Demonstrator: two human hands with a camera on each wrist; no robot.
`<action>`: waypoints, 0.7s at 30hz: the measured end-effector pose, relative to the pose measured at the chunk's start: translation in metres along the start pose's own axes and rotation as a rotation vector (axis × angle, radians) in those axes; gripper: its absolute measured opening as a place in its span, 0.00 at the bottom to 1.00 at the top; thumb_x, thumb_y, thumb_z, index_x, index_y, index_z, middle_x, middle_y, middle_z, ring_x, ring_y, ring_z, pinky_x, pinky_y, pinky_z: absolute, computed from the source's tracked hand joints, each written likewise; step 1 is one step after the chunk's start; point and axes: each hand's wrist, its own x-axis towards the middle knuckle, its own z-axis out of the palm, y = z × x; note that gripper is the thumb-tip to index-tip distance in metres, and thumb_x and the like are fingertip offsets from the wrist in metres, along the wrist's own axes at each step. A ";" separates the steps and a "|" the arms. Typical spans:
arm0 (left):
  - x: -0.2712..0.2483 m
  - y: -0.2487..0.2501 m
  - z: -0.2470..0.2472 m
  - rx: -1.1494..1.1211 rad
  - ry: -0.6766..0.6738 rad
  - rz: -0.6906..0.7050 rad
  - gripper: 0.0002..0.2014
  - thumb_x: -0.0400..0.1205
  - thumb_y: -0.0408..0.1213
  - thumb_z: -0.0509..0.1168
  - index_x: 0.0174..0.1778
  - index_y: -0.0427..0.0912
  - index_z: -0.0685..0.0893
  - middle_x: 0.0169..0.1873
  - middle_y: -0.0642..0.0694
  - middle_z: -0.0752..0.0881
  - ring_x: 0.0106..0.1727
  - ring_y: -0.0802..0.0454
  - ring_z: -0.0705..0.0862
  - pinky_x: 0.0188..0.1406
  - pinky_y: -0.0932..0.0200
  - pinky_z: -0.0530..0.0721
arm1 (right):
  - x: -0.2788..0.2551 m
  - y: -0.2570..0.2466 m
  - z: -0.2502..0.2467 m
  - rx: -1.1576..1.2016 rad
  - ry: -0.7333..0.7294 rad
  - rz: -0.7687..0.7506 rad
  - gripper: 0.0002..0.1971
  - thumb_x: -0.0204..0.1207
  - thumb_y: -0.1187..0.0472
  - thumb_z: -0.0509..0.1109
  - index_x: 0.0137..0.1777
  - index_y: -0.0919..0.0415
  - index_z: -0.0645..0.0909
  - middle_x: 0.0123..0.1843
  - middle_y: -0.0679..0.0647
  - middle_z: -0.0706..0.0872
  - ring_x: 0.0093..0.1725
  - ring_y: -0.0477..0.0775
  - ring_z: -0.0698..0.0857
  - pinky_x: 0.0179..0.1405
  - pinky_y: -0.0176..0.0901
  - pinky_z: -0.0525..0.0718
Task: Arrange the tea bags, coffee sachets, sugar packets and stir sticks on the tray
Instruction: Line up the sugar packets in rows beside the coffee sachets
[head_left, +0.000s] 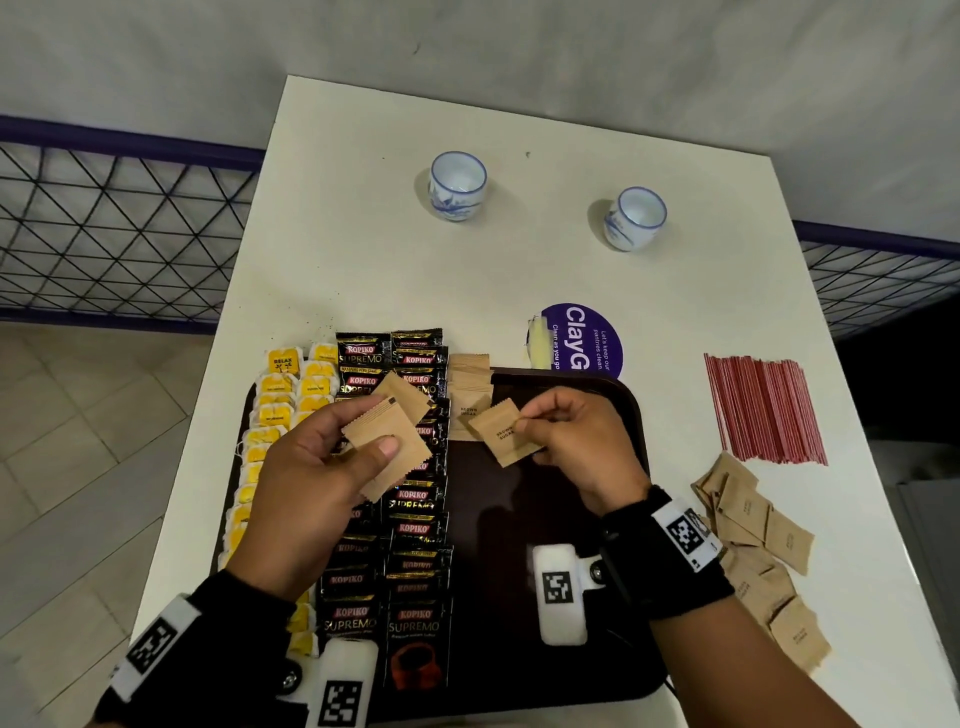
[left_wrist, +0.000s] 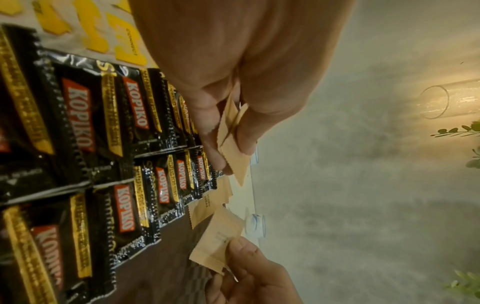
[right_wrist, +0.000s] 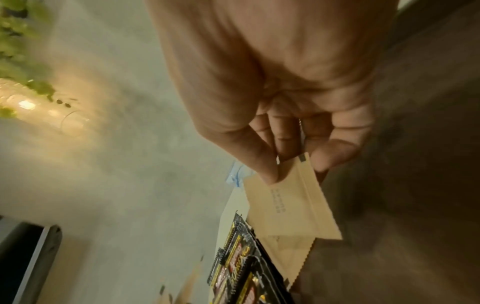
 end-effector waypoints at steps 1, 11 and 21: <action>0.000 0.000 0.000 0.003 -0.002 -0.002 0.20 0.79 0.24 0.73 0.58 0.54 0.89 0.50 0.57 0.94 0.50 0.55 0.93 0.48 0.48 0.91 | 0.001 0.000 0.001 0.049 -0.006 0.049 0.06 0.74 0.72 0.77 0.41 0.61 0.86 0.43 0.60 0.93 0.43 0.52 0.92 0.39 0.43 0.91; 0.001 0.000 -0.005 0.044 0.013 -0.024 0.20 0.78 0.26 0.75 0.57 0.57 0.90 0.52 0.55 0.93 0.54 0.48 0.92 0.55 0.36 0.91 | 0.009 -0.006 0.006 0.000 -0.007 0.139 0.06 0.70 0.69 0.80 0.37 0.58 0.88 0.36 0.54 0.91 0.31 0.46 0.84 0.23 0.32 0.74; 0.000 -0.001 -0.005 0.052 -0.005 -0.036 0.19 0.78 0.27 0.75 0.59 0.56 0.89 0.51 0.58 0.93 0.50 0.54 0.93 0.38 0.56 0.90 | 0.013 -0.010 0.019 -0.069 -0.052 0.137 0.08 0.71 0.70 0.80 0.36 0.59 0.86 0.30 0.54 0.88 0.26 0.46 0.83 0.20 0.33 0.73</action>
